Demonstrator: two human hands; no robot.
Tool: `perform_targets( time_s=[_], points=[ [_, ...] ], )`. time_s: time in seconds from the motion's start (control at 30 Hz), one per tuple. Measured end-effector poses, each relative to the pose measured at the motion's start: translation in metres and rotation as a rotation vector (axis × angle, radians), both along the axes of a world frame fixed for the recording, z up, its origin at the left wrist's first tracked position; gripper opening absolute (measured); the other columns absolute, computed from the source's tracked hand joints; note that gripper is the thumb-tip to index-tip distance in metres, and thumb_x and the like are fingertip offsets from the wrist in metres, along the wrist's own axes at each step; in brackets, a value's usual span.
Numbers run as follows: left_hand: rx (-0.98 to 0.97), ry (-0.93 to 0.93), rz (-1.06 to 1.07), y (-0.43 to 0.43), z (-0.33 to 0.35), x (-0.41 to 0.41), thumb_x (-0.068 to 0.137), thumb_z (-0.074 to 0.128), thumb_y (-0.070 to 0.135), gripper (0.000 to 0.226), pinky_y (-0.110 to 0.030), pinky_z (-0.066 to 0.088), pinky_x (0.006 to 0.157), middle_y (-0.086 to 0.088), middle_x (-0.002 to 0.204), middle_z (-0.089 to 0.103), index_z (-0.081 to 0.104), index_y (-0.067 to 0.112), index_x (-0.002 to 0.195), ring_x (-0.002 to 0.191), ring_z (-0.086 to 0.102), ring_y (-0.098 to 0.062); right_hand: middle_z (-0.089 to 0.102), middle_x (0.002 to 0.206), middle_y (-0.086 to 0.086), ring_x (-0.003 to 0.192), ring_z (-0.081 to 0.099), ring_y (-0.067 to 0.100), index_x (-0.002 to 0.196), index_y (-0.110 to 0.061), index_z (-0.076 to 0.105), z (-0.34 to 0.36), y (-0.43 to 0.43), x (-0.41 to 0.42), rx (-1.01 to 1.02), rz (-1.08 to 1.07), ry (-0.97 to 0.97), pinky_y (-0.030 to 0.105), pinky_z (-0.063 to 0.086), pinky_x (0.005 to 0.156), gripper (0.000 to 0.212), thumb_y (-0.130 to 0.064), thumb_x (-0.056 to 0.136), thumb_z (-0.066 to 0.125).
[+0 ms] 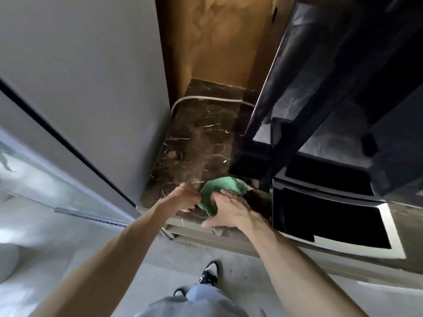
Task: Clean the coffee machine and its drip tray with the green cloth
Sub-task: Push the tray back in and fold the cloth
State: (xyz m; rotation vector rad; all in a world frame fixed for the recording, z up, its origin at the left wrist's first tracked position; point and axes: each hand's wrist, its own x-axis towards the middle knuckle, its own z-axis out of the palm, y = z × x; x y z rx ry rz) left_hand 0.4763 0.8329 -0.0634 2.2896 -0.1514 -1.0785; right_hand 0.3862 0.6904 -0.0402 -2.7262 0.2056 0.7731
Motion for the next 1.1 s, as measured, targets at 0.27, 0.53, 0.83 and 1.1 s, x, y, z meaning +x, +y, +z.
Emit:
perform_targets(
  time_s=[0.27,0.53,0.83,1.1],
  points=[
    [-0.266,0.11,0.15,0.014,0.025,0.022,0.104,0.049,0.005,0.024,-0.018,0.038,0.047,-0.002,0.071,0.053,0.068,0.016,0.096,0.058,0.045,-0.011,0.07,0.116,0.002,0.112,0.067,0.023,0.121,-0.021,0.065,0.009,0.012,0.025,0.126,-0.136,-0.151,0.034,0.053,0.09,0.026,-0.027,0.096,0.06],
    [-0.502,-0.057,-0.155,0.042,0.048,0.055,0.087,0.075,-0.005,0.039,-0.011,0.05,0.07,-0.008,0.102,0.066,0.063,0.006,0.123,0.075,0.065,0.006,0.066,0.082,-0.006,0.078,0.066,0.017,0.096,-0.028,0.061,0.055,0.013,0.052,0.277,-0.355,-0.251,0.032,0.052,0.067,0.01,-0.032,0.095,0.053],
    [-0.592,-0.589,-0.175,0.049,0.077,0.083,0.09,0.08,0.027,0.013,-0.023,0.051,0.086,0.007,0.098,0.06,0.073,0.022,0.099,0.085,0.06,-0.005,0.065,0.086,-0.002,0.079,0.064,0.018,0.096,-0.028,0.056,0.117,0.032,0.067,0.183,-0.345,-0.364,0.041,0.053,0.072,0.008,-0.033,0.096,0.05],
    [-0.681,-0.464,-0.081,0.055,0.107,0.105,0.101,0.064,0.039,0.02,-0.037,0.056,0.097,0.007,0.097,0.077,0.073,0.021,0.096,0.098,0.071,-0.009,0.066,0.088,-0.009,0.072,0.059,-0.001,0.104,-0.025,0.067,0.138,0.03,0.079,0.181,-0.474,-0.531,0.017,0.038,0.051,0.016,-0.032,0.092,0.073]
  ],
)
